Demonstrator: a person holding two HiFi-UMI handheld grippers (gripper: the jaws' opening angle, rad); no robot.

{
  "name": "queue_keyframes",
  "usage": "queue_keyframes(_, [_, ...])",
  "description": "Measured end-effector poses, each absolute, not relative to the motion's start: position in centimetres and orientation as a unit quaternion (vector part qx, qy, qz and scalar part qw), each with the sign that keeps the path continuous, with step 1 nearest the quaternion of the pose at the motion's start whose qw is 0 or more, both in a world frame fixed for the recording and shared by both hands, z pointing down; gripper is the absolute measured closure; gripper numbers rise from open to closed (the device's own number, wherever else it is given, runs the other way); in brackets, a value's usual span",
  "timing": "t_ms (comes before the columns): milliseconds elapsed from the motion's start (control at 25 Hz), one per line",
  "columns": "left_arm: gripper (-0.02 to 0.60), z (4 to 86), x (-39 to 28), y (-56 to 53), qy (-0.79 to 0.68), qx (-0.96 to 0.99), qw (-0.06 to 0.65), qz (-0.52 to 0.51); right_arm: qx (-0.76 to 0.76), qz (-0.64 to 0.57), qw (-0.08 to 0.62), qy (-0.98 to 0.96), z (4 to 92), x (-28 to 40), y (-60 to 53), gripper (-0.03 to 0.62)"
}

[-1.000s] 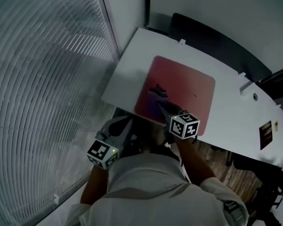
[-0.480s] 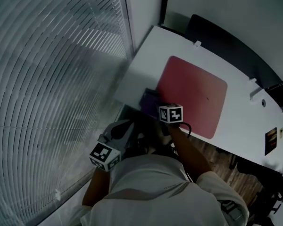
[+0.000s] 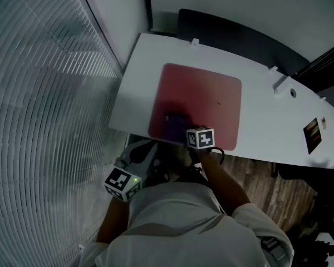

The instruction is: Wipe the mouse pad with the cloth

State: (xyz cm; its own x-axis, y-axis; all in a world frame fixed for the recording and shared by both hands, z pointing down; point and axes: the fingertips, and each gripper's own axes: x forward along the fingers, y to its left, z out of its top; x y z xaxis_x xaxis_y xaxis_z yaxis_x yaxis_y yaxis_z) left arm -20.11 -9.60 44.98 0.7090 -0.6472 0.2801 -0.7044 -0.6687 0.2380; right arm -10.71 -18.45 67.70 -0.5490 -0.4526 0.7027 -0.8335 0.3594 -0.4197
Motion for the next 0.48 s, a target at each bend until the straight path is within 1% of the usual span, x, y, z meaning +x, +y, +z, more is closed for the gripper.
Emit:
queue_keyframes(200, [0.581,45.2,-14.1,-10.2,-0.328,0.925,0.166,0.092,0.435,0.396,0.237,-0.773,67.9,-3.8,-16.7,0.542])
queue_keyframes(320, [0.581,44.4,-9.7,-10.5,-0.297,0.937,0.16,0.093,0.459,0.419,0.225,-0.751,68.2,1.4,-15.0,0.542])
queue_keyframes(480, [0.581,44.3,-4.4,-10.4,-0.266,0.946,0.155,0.097,0.488,0.41,0.211,-0.741,68.1,8.2,-13.7,0.542])
